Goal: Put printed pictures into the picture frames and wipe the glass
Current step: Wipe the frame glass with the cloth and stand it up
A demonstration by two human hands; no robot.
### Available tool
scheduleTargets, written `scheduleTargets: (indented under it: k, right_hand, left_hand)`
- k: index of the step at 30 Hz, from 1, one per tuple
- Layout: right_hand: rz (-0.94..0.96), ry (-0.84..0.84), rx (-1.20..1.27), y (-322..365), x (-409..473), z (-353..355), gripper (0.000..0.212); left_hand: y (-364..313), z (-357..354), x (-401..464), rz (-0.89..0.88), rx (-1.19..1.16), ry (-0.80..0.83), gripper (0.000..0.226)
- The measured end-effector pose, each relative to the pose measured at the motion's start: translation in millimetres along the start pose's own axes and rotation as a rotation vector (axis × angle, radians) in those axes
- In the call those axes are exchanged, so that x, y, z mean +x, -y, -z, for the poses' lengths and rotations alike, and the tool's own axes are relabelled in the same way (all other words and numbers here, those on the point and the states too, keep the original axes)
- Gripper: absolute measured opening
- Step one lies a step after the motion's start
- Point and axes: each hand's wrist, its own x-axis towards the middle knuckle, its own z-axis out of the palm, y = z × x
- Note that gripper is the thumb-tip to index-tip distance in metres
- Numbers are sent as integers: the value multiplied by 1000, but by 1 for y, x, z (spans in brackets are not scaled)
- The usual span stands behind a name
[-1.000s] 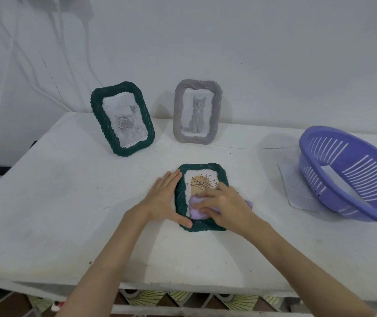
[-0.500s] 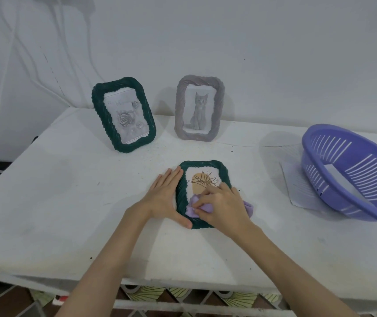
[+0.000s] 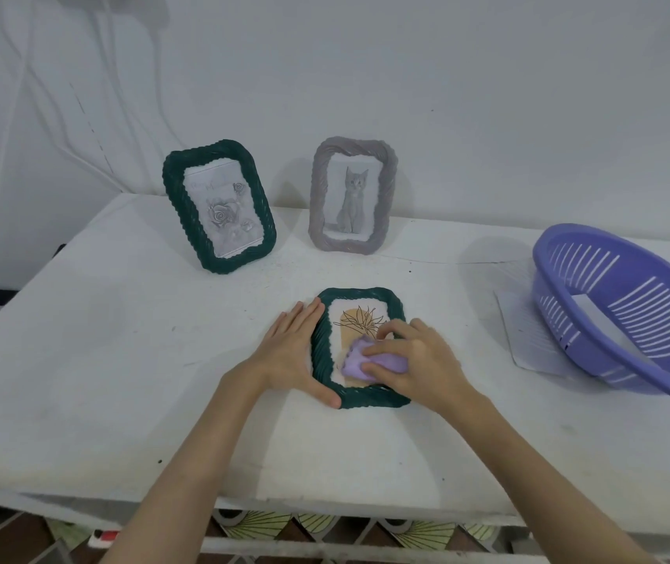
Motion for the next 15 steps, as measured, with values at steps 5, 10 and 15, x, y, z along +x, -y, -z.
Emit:
scheduleTargets:
  k: [5,10,15]
  right_hand:
    - [35,85,105,15,-9,-6,26]
    - [-81,102,138,-19,-10,12,16]
    - [14,61,51,3,-4,-2,12]
  left_hand:
    - [-2,1,0,3,-3,1,151]
    - [-2,2,-1,9,-5,2,145]
    - [-1,1,2,11,16,9,153]
